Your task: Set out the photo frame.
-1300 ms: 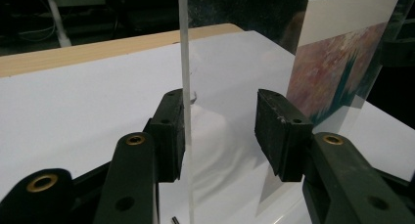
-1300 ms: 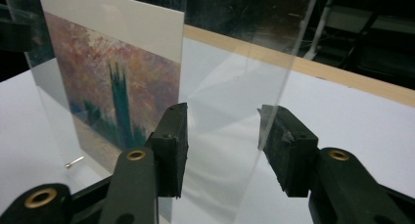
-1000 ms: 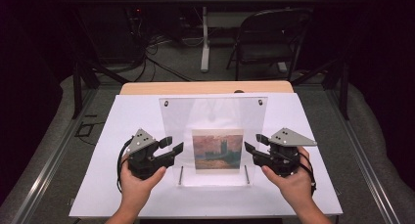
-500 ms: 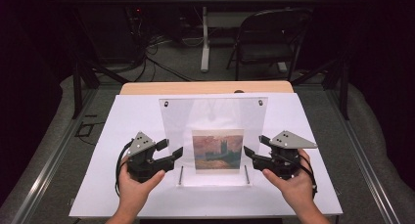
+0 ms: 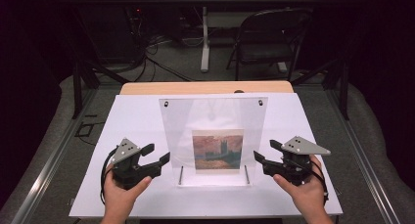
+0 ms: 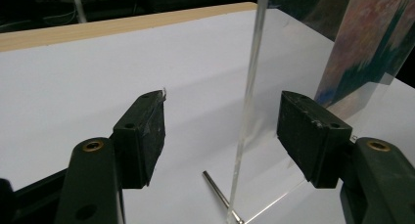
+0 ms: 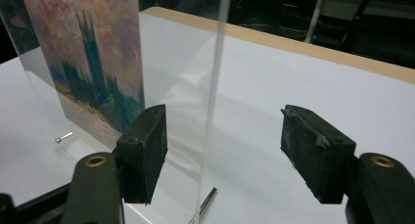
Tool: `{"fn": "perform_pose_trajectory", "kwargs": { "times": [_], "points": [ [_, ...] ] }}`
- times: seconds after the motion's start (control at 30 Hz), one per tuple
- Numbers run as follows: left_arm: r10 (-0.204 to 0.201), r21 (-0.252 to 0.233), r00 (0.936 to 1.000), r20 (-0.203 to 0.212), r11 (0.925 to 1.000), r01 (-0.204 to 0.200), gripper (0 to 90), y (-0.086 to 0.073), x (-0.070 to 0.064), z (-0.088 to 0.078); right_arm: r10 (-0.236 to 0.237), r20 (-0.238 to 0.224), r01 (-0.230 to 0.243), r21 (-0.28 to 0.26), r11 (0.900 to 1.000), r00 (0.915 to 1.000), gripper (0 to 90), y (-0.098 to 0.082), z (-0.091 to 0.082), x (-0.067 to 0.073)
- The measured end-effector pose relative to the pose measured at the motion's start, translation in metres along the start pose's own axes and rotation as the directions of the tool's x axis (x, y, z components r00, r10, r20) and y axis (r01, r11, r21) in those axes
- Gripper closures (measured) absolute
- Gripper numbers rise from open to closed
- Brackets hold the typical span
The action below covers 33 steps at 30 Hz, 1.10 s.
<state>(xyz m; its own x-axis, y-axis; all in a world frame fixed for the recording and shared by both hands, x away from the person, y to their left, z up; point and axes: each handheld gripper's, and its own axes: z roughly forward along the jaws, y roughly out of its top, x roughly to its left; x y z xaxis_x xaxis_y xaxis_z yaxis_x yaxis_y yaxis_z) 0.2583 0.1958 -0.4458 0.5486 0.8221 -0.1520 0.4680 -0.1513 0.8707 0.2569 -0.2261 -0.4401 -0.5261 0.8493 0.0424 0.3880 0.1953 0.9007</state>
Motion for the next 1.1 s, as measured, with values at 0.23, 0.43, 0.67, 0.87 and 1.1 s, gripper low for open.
{"fn": "perform_pose_trajectory", "kwargs": {
  "times": [0.23,0.43,0.67,0.87,1.1],
  "points": [
    [-0.036,-0.015,0.9965,-0.075,0.9993,0.035,35.3,-0.017,0.023,-0.009,0.041,0.047,-0.042,0.004,0.999,0.9980,33.6,-0.017,-0.010,-0.014],
    [-0.083,-0.011,0.9908,-0.107,0.9965,0.083,35.6,-0.030,0.042,-0.009,0.063,0.098,-0.063,0.002,0.998,0.9932,33.6,-0.026,-0.012,-0.027],
    [-0.109,0.009,0.9865,-0.122,0.9938,0.111,35.9,-0.046,0.054,0.002,0.088,0.129,-0.092,0.032,0.995,0.9878,33.7,-0.041,0.001,-0.039],
    [-0.083,0.031,0.9858,-0.146,0.9956,0.088,35.9,-0.056,0.059,0.011,0.086,0.145,-0.098,0.078,0.992,0.9858,33.9,-0.057,0.016,-0.042],
    [-0.082,0.064,0.9870,-0.138,0.9937,0.092,36.0,-0.065,0.063,0.022,0.107,0.123,-0.124,0.136,0.983,0.9866,34.2,-0.076,0.034,-0.047]
  ]
}}
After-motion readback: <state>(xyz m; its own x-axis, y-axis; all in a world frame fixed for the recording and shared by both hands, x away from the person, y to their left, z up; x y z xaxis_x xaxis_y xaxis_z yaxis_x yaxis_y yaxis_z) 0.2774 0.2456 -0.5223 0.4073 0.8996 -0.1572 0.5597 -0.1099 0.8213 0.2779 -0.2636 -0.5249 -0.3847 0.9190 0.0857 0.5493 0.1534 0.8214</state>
